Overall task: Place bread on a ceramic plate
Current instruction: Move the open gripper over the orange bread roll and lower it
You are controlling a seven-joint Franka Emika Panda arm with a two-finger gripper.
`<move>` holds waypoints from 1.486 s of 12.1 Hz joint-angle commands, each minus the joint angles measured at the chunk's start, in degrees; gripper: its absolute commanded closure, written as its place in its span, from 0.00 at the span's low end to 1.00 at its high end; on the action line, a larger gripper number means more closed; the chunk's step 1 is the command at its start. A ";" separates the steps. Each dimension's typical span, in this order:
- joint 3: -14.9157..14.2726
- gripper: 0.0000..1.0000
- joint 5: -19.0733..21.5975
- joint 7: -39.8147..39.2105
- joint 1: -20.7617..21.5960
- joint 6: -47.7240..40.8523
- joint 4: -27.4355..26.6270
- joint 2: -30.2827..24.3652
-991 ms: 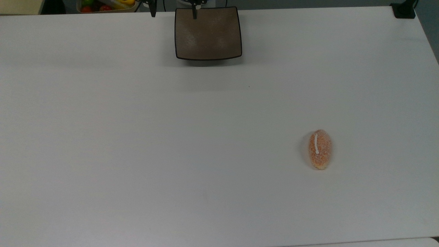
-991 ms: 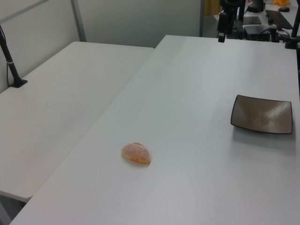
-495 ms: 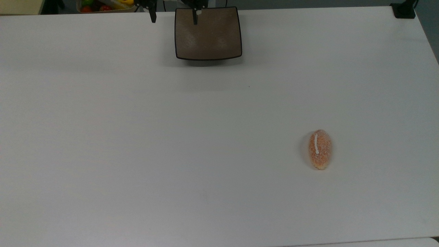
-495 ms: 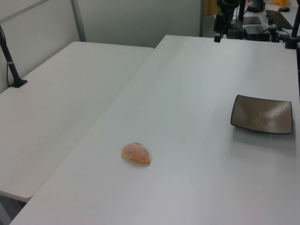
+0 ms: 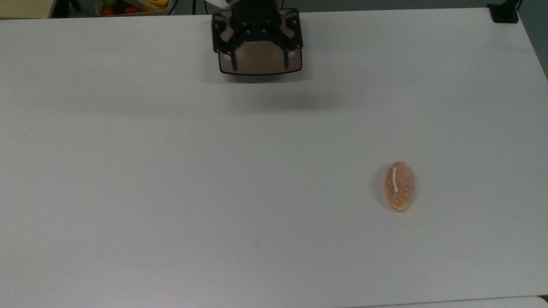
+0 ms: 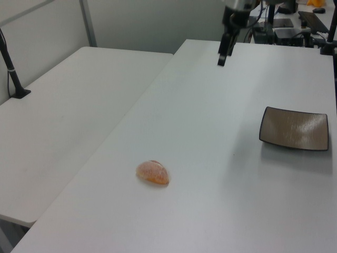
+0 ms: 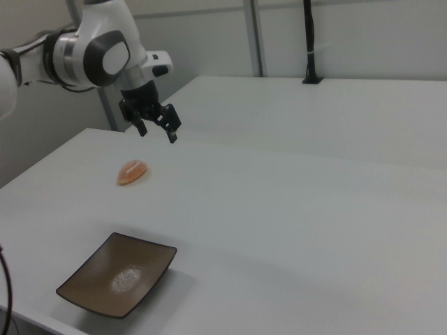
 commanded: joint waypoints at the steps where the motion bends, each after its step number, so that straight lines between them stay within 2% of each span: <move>1: 1.92 0.00 0.29 9.14 2.76 0.74 8.70 9.16; 2: 1.92 0.00 0.20 12.82 4.60 2.05 11.16 11.89; 5: 1.83 0.00 -0.32 23.38 9.61 11.45 11.71 16.30; 6: 1.22 0.00 -0.33 24.54 11.72 11.90 12.06 17.88; 8: 0.87 0.00 -0.50 25.86 14.63 12.08 16.61 22.61; 9: -0.44 0.00 -0.59 27.17 16.56 12.17 19.59 25.60; 10: -2.98 0.00 -0.59 27.36 19.27 12.26 21.63 27.72; 11: -4.66 0.00 -0.59 27.54 21.39 14.26 21.99 29.22; 13: -6.16 0.00 -0.77 29.99 23.68 19.44 22.17 32.38; 16: -6.87 0.00 -0.94 31.23 25.71 21.57 26.20 36.86; 18: -8.10 0.00 -1.38 31.41 27.03 23.23 26.74 38.63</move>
